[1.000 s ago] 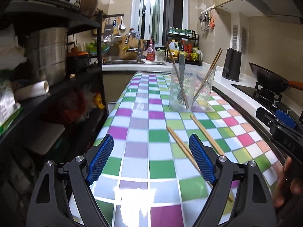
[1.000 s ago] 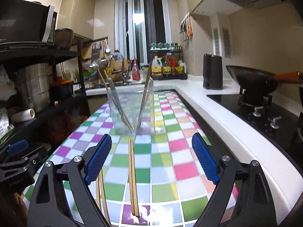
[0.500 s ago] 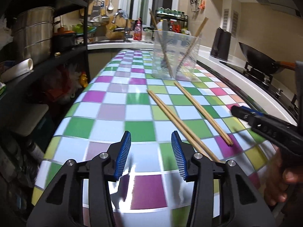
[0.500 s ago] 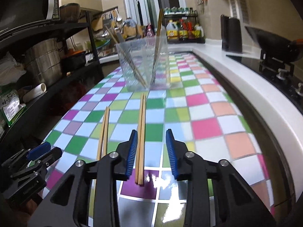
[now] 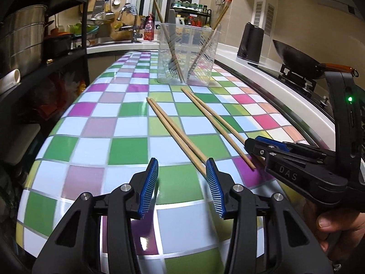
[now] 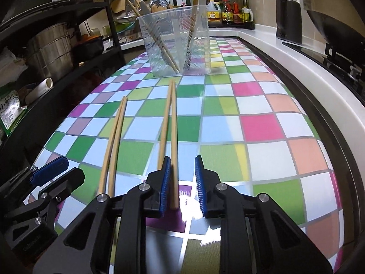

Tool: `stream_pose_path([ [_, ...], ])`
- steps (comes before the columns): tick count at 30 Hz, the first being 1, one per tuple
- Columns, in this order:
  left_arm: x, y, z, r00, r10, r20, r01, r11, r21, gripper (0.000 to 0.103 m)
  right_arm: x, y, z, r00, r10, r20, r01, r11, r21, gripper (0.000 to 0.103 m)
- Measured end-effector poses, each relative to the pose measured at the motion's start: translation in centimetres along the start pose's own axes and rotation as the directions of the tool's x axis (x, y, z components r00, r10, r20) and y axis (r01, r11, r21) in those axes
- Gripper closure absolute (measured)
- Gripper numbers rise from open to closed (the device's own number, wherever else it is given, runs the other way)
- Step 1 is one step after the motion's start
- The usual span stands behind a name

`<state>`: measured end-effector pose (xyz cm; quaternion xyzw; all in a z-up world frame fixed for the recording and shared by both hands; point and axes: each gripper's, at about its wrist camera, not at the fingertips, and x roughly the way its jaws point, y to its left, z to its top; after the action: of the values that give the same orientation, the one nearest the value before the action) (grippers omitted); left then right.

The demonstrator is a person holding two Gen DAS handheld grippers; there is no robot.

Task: Organize utensils
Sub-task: 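Move both open tools back down to the chopsticks lying on the mat, then close the right tool on a bamboo chopstick while the left tool grasps another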

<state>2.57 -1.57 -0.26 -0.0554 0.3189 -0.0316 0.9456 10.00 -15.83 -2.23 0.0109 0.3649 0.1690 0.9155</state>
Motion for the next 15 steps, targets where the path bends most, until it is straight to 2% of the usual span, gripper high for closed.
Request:
stream_pose_path([
  [5, 0.7, -1.6, -0.1, 0.999, -0.006, -0.032, 0.007, 1.000, 0.029, 0.060, -0.1, -0.1, 0.1, 1.000, -0.005, -0.005, 0.005, 1.000, -0.019, 0.087],
  [8, 1.1, -1.9, -0.2, 0.998, 0.028, -0.054, -0.026, 0.999, 0.041, 0.060, -0.1, -0.3, 0.1, 1.000, -0.013, -0.008, 0.013, 1.000, -0.018, 0.094],
  [10, 1.4, -1.7, -0.4, 0.996, 0.048, -0.069, -0.045, 0.998, 0.044, 0.060, -0.2, -0.5, 0.1, 1.000, -0.007, -0.010, 0.007, 1.000, -0.015, 0.096],
  [12, 1.3, -1.4, -0.4, 0.995, 0.078, -0.065, -0.075, 0.996, 0.057, 0.067, -0.2, -0.6, 0.1, 1.000, -0.009, -0.011, 0.009, 1.000, -0.014, 0.097],
  [15, 1.3, -0.3, -0.3, 0.991, 0.117, -0.063, -0.114, 0.993, 0.041, 0.068, -0.2, -0.7, 0.1, 1.000, -0.010, -0.012, 0.009, 1.000, -0.008, 0.097],
])
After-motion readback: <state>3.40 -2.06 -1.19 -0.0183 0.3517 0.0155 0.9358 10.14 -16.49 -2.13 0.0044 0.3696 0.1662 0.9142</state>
